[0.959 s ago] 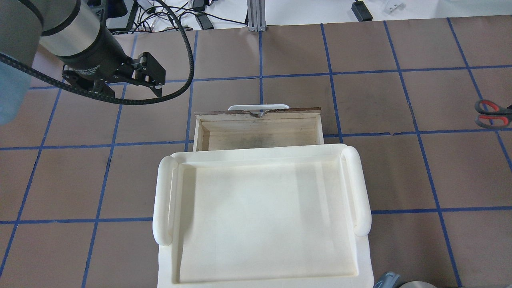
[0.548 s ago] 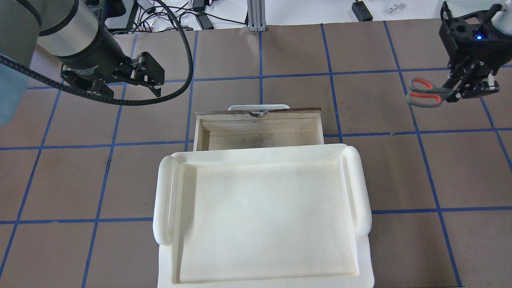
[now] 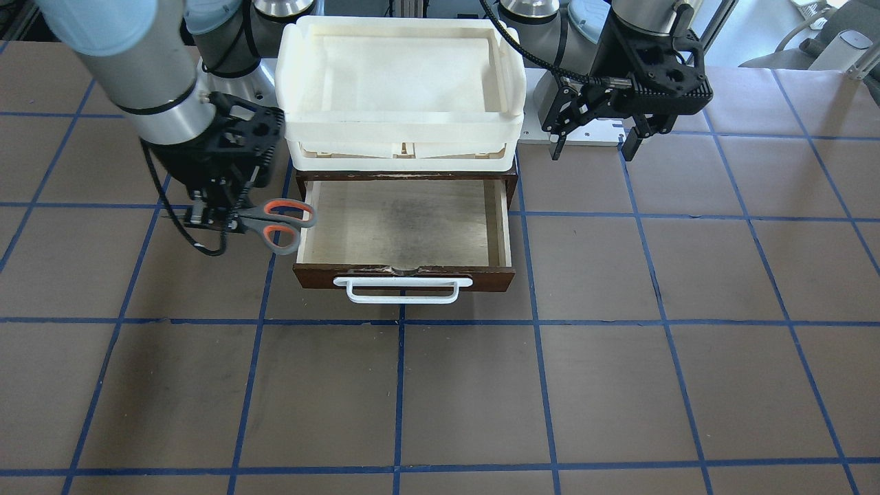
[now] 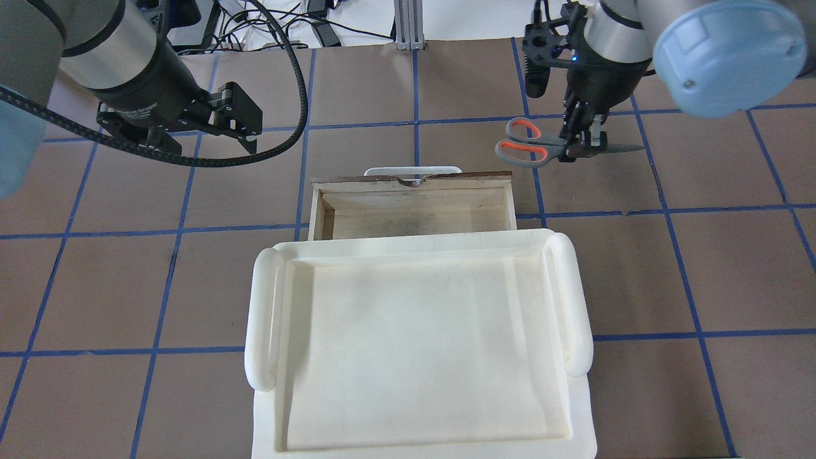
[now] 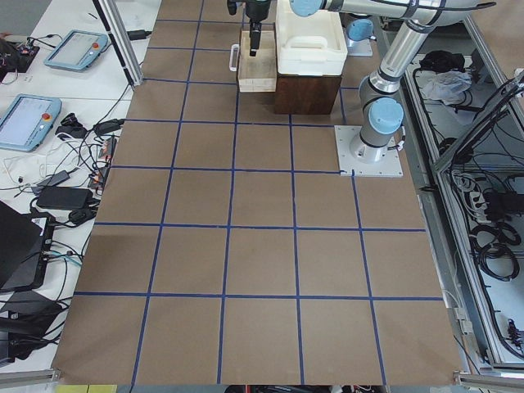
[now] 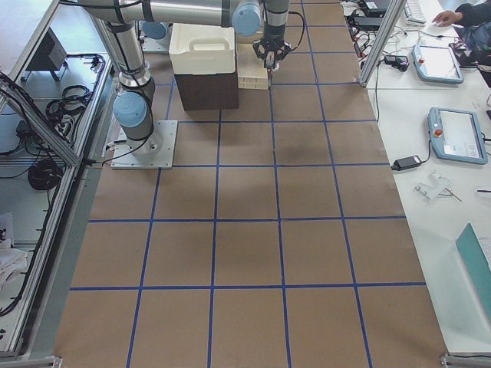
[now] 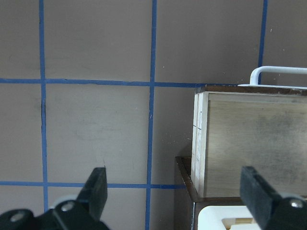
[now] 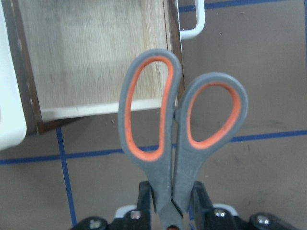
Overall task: Put scissors in drawer and close it
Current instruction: 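Lift the scissors with the right gripper and carry them over the drawer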
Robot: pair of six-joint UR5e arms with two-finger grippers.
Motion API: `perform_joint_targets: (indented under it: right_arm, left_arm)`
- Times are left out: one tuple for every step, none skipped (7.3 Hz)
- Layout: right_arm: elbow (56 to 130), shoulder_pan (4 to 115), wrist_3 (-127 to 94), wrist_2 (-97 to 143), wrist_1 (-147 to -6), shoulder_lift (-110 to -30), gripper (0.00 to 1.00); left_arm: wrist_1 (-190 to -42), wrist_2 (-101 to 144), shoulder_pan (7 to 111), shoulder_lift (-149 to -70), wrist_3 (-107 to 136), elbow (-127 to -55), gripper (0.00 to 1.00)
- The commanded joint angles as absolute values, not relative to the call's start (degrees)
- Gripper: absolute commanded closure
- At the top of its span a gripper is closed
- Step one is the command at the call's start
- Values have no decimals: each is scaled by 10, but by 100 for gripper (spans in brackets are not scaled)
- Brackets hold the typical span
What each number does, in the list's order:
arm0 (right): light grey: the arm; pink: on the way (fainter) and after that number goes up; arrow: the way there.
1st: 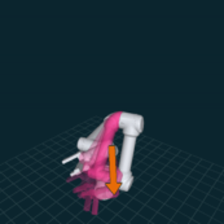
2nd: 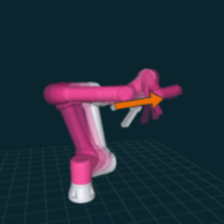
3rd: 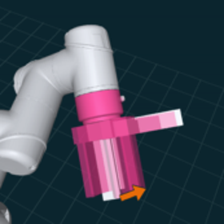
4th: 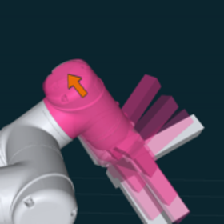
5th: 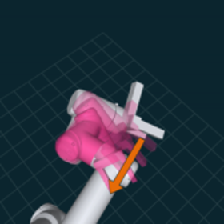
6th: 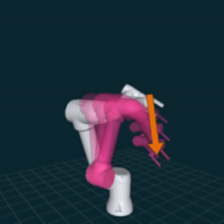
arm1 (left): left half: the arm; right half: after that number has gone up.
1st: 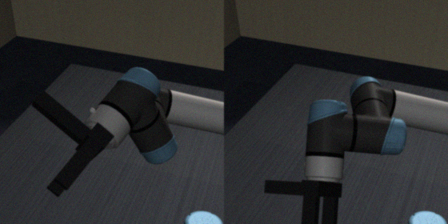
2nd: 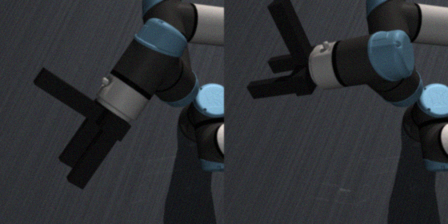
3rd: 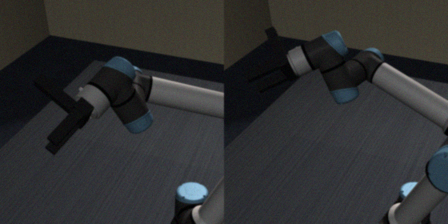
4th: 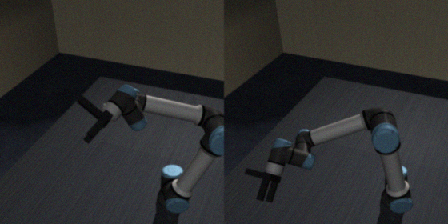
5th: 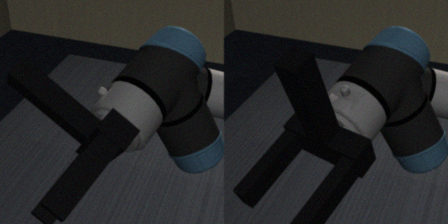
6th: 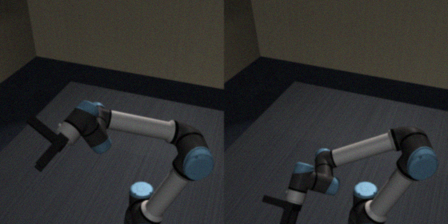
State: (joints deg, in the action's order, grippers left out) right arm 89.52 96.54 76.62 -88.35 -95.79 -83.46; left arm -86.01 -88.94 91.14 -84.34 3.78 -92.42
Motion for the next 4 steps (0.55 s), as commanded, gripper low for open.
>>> perform_joint_targets:
  right_arm:
    - [857, 1075, 643, -883, -984, -781, 100]
    - [841, 1110, 626, -884, -981, -767, 100]
    - [841, 1139, 612, -886, -987, -752, 100]
    - [841, 1147, 605, -883, -996, -742, 100]
  left_arm:
    - [-860, -889, 911, -844, 38, -925, 0]
    - [-860, -889, 911, -843, 38, -925, 0]
    - [-860, -889, 911, -844, 38, -925, 0]
    - [-860, -889, 911, -843, 38, -925, 0]
